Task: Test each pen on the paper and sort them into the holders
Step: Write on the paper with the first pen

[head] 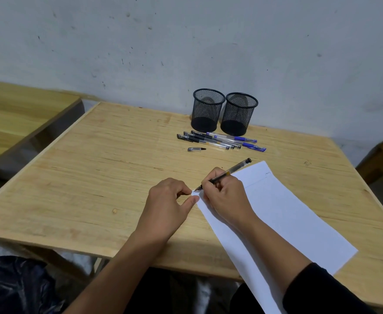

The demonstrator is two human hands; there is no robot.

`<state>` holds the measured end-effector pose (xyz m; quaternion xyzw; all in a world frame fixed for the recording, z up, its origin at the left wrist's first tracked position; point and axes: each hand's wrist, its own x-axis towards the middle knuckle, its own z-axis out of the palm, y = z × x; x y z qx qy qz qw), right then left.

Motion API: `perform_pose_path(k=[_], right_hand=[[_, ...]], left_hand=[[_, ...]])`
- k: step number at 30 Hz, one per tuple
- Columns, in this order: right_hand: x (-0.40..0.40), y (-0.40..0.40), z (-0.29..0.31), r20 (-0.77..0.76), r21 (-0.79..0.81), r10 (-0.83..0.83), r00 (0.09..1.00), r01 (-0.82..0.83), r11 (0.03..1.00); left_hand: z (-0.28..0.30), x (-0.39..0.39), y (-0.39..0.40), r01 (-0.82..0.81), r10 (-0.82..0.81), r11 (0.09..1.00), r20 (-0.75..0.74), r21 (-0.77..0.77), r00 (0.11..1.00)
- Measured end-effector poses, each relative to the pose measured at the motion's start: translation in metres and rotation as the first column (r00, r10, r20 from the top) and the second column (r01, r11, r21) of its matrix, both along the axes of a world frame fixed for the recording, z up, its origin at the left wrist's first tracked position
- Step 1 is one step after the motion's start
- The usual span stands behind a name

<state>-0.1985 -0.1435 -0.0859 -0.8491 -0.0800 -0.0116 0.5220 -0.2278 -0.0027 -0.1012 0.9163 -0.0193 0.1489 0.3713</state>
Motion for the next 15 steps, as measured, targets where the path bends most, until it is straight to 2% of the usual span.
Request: perform_pose_path(k=[15], right_hand=[[-0.0013, -0.0005, 0.0012, 0.028, 0.02, -0.016, 0.999, 0.015, 1.0]], left_hand=[[0.0008, -0.001, 0.0002, 0.005, -0.005, 1.0, -0.006, 0.022, 1.0]])
